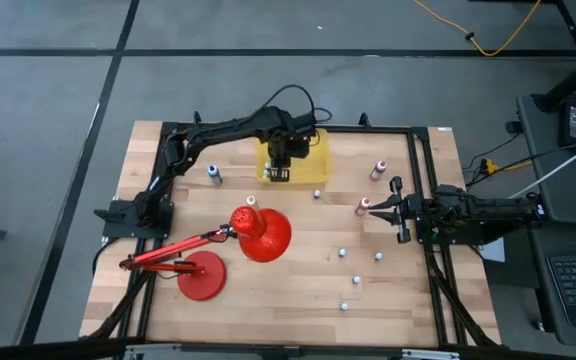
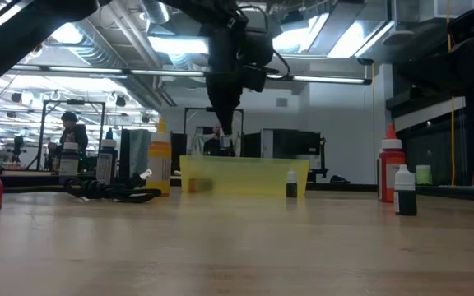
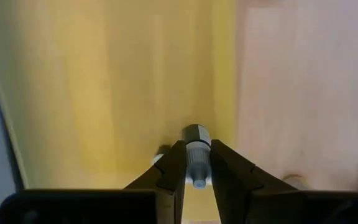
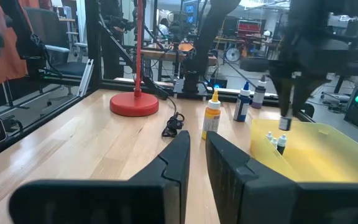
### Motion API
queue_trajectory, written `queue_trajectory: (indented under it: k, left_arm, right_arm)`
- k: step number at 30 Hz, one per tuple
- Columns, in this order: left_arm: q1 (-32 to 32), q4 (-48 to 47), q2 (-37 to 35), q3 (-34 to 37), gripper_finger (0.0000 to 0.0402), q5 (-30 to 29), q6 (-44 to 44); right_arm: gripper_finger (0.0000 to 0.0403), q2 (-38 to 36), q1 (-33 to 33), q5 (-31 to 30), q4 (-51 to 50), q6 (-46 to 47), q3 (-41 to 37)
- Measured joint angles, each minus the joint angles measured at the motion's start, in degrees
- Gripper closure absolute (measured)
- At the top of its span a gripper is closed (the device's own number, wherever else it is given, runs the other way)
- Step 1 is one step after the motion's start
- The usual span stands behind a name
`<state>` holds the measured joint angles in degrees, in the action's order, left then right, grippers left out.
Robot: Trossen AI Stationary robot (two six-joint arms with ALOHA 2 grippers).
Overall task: Pick & Place food coloring
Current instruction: Put the blue food coloring bottle into the yellow bin
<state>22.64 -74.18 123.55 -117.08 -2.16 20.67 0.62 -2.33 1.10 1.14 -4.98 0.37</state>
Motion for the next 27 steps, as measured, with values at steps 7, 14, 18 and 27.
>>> queue_trajectory:
  k: [7, 14, 18, 27]
  left_arm:
    - [2.9, 7.0, 0.3, 4.7, 0.0343, -1.0, 0.0]
    - [3.8, 9.7, 1.1, 9.3, 0.0343, -0.7, -0.1]
    - [4.0, 10.3, 2.3, 10.4, 0.0343, -0.7, 0.0]
    - [4.1, 11.1, 4.8, 10.4, 0.0343, -0.8, 0.0]
  right_arm:
    - [0.0347, 0.0, 0.0, 0.0, 0.0, 0.0, 0.0]
    - [0.0347, 0.0, 0.0, 0.0, 0.0, 0.0, 0.0]
    - [0.0347, 0.0, 0.0, 0.0, 0.0, 0.0, 0.0]
    - [0.0347, 0.0, 0.0, 0.0, 0.0, 0.0, 0.0]
